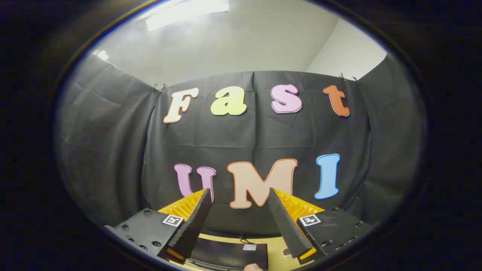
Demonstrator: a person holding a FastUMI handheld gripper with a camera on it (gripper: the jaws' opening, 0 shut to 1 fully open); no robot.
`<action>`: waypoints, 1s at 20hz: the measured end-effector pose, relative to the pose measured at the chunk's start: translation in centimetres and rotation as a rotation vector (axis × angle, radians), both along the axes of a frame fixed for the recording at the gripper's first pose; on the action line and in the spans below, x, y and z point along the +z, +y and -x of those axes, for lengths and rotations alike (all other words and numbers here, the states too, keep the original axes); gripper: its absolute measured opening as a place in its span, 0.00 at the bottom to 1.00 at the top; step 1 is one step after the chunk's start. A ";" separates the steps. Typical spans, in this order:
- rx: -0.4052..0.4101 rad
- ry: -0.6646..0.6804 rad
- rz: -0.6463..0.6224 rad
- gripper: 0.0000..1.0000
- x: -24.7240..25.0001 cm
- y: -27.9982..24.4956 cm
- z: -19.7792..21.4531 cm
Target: Open the toaster oven, put the food inside, and close the toaster oven door.
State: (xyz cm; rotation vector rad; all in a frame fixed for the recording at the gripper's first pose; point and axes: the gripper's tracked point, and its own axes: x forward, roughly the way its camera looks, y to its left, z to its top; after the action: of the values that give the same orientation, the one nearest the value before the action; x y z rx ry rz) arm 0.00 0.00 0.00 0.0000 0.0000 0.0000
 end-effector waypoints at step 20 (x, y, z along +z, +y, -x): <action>0.065 0.093 -0.009 0.96 -8.0 3.6 -1.2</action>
State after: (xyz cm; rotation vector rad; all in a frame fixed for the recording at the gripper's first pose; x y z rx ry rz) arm 1.18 3.64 -8.00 0.0089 0.0934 0.0649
